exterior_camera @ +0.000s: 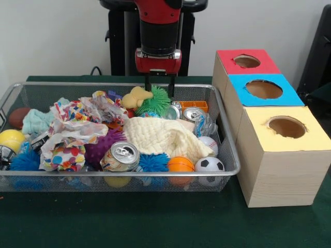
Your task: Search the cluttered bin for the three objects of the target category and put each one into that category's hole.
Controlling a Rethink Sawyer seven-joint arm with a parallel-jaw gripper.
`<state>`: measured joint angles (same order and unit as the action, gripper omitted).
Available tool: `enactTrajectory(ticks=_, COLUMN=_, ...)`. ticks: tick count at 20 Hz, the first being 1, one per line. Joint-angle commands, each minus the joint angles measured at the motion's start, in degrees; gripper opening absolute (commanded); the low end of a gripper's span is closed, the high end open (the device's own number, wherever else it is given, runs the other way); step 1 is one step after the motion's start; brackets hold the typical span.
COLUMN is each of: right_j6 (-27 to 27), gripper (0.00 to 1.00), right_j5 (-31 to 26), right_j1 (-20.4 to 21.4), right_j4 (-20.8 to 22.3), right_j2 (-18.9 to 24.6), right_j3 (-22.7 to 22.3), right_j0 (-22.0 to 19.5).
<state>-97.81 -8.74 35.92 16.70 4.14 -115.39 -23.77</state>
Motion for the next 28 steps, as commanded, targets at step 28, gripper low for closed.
enactTrajectory(ticks=28, right_j6=13.1, gripper=1.00, right_j5=-19.8, right_j1=0.5, right_j4=10.5, right_j2=14.6, right_j3=15.4, right_j0=-12.7)
